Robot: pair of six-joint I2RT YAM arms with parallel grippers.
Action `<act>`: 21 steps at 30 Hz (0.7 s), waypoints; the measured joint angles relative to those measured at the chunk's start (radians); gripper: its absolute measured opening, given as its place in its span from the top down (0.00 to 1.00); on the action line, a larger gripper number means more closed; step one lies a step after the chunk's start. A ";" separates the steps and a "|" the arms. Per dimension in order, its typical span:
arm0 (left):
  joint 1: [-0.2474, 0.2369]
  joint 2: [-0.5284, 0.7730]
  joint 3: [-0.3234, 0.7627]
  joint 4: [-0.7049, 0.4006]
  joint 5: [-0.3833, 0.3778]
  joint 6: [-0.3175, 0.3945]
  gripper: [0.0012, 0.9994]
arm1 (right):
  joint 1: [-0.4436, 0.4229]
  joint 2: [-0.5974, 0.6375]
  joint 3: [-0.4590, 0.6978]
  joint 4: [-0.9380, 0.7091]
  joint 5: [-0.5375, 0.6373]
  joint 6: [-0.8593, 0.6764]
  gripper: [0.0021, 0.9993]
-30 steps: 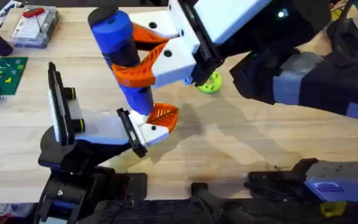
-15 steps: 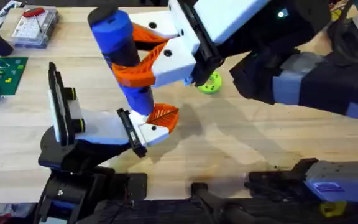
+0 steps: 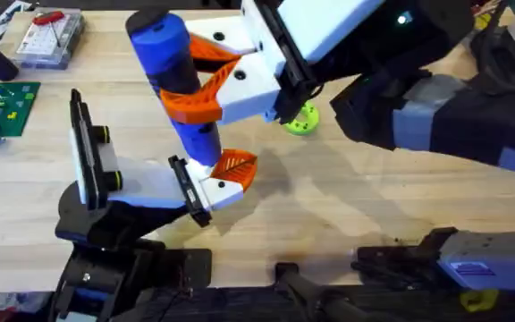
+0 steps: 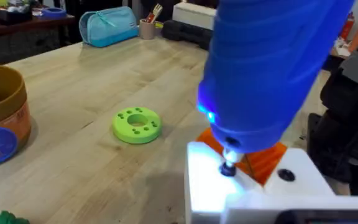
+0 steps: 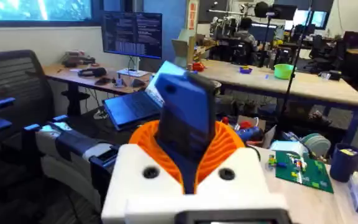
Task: Pick up the gripper from the table and insert it into the empty holder that is missing its gripper. Then pick up a screw, insert it into the mounting hole, and use the screwdriver to tighten it. Finally, clean up the table by picking up the vegetable and placing it into the bucket.
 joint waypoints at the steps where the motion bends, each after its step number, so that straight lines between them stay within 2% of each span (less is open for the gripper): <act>1: 0.000 0.000 0.000 0.000 0.000 0.000 0.99 | 0.000 0.000 0.000 0.000 0.000 0.000 0.95; 21: 0.000 0.000 0.000 0.000 0.003 0.000 0.99 | -0.001 0.000 0.000 -0.007 0.000 0.000 0.95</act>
